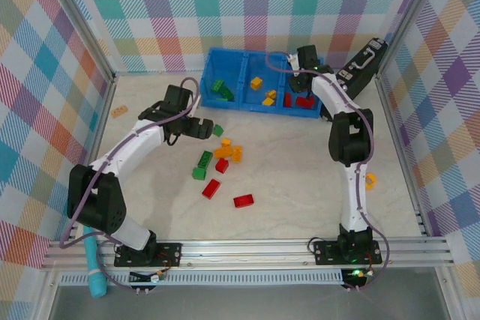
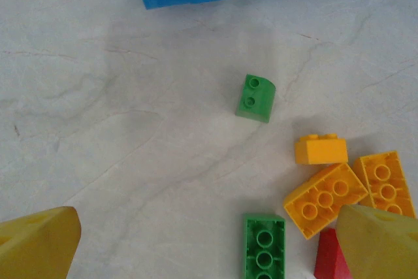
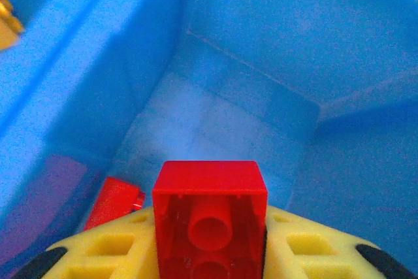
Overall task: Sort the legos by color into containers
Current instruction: Place the lego in the container, then pick up the lego from the center of the table.
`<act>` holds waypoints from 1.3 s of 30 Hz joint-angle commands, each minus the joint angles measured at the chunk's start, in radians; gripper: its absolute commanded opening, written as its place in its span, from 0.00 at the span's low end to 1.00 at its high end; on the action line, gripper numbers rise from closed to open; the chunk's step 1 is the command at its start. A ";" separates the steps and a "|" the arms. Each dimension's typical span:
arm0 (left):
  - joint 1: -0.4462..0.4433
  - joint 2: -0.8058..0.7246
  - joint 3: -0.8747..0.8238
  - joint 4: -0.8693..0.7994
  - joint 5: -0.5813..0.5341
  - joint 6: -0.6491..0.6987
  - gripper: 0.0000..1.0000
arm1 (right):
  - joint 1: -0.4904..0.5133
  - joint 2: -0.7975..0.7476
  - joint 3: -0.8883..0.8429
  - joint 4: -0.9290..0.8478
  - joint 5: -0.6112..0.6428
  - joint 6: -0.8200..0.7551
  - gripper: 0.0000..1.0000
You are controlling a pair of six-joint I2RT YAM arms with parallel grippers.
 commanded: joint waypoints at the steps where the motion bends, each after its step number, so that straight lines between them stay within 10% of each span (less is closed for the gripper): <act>1: -0.035 0.047 -0.020 0.096 -0.058 -0.008 1.00 | -0.013 0.023 0.033 -0.005 -0.023 -0.002 0.40; 15: -0.058 0.354 0.105 0.229 -0.048 -0.074 0.94 | -0.014 -0.119 -0.032 0.041 -0.189 0.029 0.69; 39: -0.073 0.559 0.241 0.185 -0.004 -0.153 0.62 | -0.009 -0.503 -0.317 0.127 -0.237 0.093 0.79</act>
